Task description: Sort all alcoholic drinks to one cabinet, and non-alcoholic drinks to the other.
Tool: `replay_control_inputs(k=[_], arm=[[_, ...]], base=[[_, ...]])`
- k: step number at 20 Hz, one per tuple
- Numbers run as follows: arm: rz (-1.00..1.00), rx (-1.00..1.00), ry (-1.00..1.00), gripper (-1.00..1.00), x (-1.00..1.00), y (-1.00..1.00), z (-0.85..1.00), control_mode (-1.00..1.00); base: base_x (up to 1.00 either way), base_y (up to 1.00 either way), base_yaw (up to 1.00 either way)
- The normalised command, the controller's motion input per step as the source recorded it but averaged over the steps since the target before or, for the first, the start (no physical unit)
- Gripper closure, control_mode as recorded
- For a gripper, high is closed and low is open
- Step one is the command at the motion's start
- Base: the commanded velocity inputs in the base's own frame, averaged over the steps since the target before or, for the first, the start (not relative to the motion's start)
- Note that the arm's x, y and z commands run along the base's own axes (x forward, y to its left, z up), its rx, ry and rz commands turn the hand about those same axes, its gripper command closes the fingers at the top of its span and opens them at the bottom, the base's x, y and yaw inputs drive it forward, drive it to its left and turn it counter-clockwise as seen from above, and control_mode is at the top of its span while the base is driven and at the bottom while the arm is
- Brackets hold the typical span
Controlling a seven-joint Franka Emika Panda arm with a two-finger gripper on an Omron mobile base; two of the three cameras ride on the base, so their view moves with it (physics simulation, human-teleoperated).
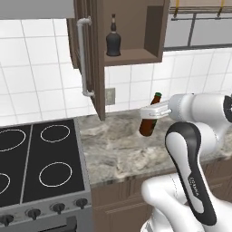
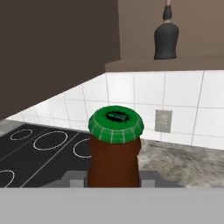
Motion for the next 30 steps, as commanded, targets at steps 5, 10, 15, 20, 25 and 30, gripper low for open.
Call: replay_control_inputs(k=[5,10,15,20,25,30], arm=[[0.0,0.0,0.0,1.0,0.0,0.0,0.0,1.0],[0.0,0.0,0.0,1.0,0.0,0.0,0.0,1.0],[0.0,0.0,0.0,1.0,0.0,0.0,0.0,1.0],[0.0,0.0,0.0,1.0,0.0,0.0,0.0,1.0],[0.0,0.0,0.0,1.0,0.0,0.0,0.0,1.0],[0.0,0.0,0.0,1.0,0.0,0.0,0.0,1.0]], base=[[0.33,0.1,0.04],[0.29,0.08,0.01],[0.26,0.08,0.0],[0.33,0.07,0.01],[0.29,0.07,0.05],[0.12,0.02,0.03]])
